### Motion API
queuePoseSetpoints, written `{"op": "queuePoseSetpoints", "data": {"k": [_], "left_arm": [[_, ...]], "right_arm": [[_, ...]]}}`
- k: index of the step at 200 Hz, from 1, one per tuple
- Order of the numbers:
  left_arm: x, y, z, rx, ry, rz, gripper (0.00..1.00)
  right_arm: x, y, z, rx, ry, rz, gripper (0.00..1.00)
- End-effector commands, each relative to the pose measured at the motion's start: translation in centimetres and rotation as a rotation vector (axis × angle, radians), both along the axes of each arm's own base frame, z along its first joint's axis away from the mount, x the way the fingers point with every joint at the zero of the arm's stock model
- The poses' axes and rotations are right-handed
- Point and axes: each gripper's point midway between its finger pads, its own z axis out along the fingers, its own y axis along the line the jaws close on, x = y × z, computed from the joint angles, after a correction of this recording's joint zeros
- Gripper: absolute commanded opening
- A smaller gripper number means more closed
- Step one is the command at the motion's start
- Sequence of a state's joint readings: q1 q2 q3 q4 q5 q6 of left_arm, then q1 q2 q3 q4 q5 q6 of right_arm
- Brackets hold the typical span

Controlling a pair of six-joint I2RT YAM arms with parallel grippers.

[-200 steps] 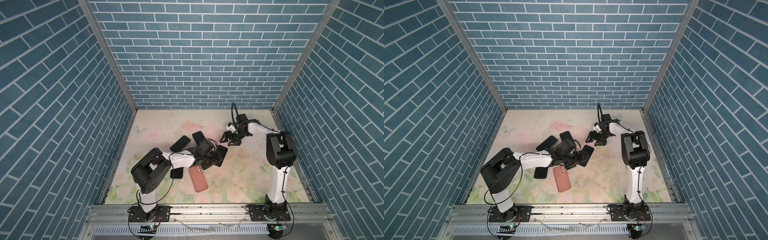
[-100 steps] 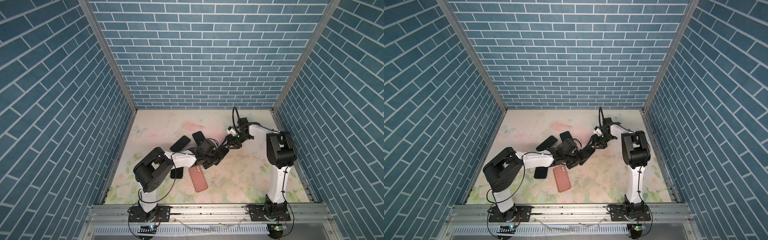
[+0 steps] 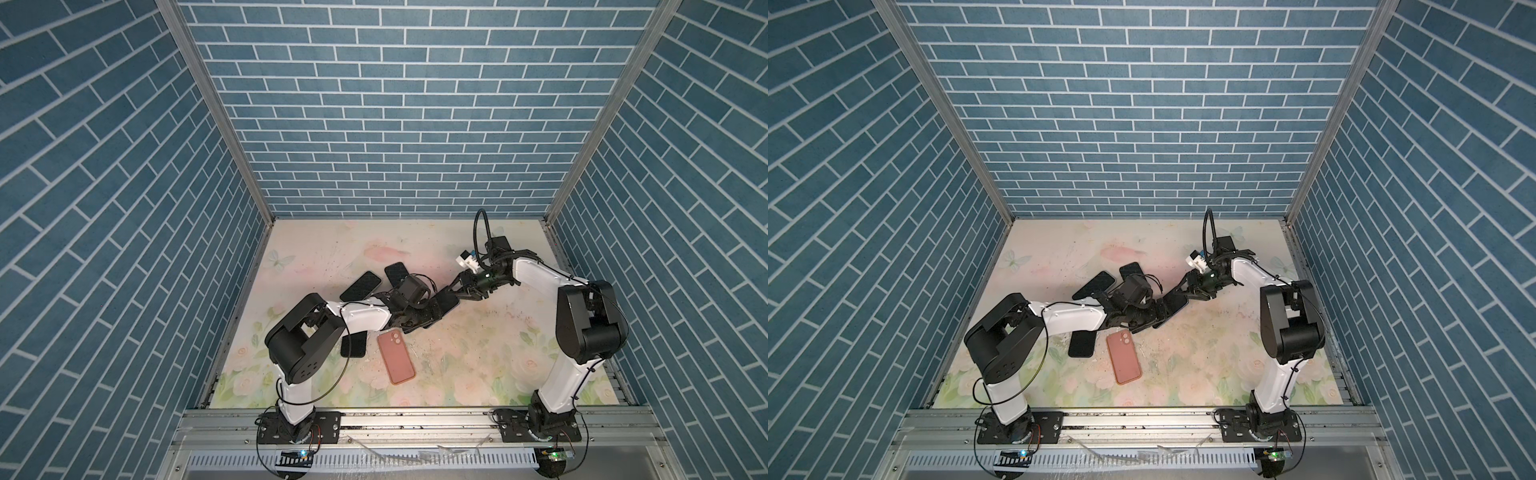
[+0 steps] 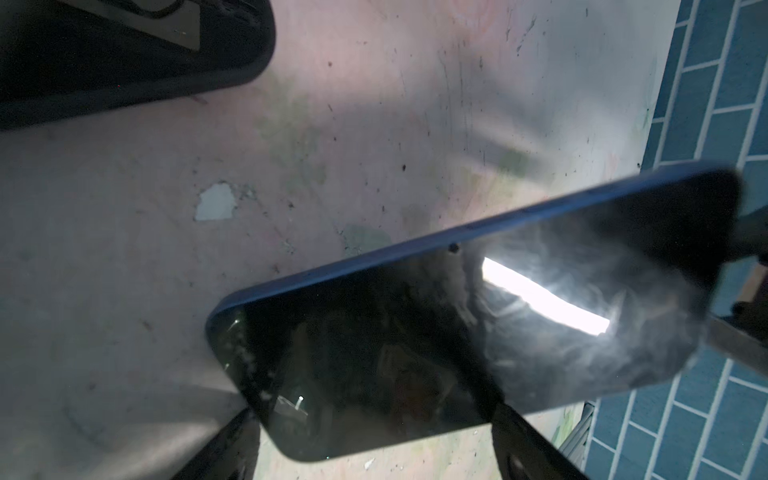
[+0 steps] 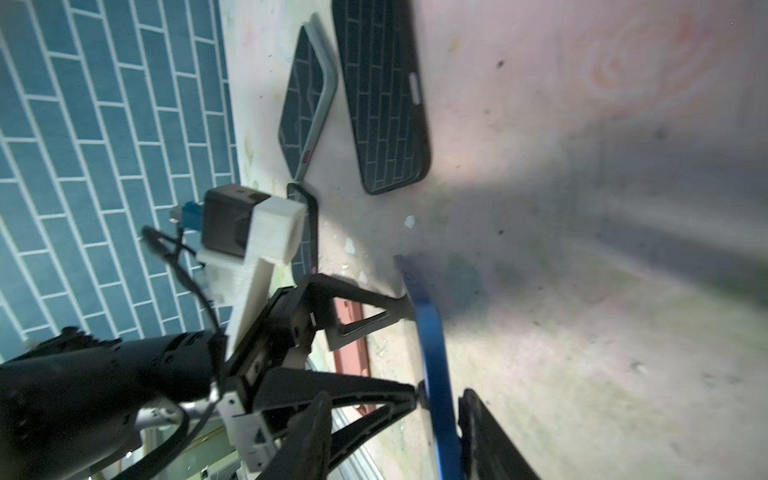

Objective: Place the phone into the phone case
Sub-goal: 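Lift the blue-edged phone with the left gripper while right reaches toward it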

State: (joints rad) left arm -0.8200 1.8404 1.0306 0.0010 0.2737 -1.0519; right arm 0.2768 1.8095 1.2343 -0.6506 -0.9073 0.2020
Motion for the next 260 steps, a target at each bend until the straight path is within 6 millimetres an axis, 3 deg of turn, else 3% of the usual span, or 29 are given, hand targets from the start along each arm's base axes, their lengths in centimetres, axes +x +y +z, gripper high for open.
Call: {"op": "queuePoseSetpoints", "data": {"k": [1,74,107,144,176,214,237,260], "left_arm": [[-1.3,2.1,-4.2,0.112,0.055,-0.03,0.89],[-1.2,2.7,-3.4,0.137,0.021,-0.047,0.89],[-0.9,2.9,-2.7,0.137,0.003,-0.045,0.89],[-0.3,3.6,-0.5,0.141,-0.057,-0.06,0.9],[0.7,5.6,3.3,0.126,-0.146,-0.06,0.93],[1.4,8.0,8.9,-0.015,-0.262,-0.072,0.98],[1.6,8.5,12.5,-0.171,-0.32,-0.094,0.99],[1.7,7.7,16.3,-0.363,-0.369,-0.132,0.97]], "right_arm": [[-2.3,1.6,1.8,0.117,0.044,0.075,0.47],[-2.7,2.3,0.2,0.064,0.06,0.111,0.28],[-3.1,2.4,-0.2,0.038,0.067,0.126,0.11],[-3.2,1.9,0.6,0.011,0.03,0.094,0.04],[-2.6,1.3,3.3,0.04,-0.03,0.009,0.0],[-1.5,0.1,8.9,0.132,-0.141,-0.123,0.0],[-1.0,-0.6,12.2,0.231,-0.169,-0.192,0.0],[-0.9,-0.8,15.0,0.334,-0.179,-0.223,0.0]]}}
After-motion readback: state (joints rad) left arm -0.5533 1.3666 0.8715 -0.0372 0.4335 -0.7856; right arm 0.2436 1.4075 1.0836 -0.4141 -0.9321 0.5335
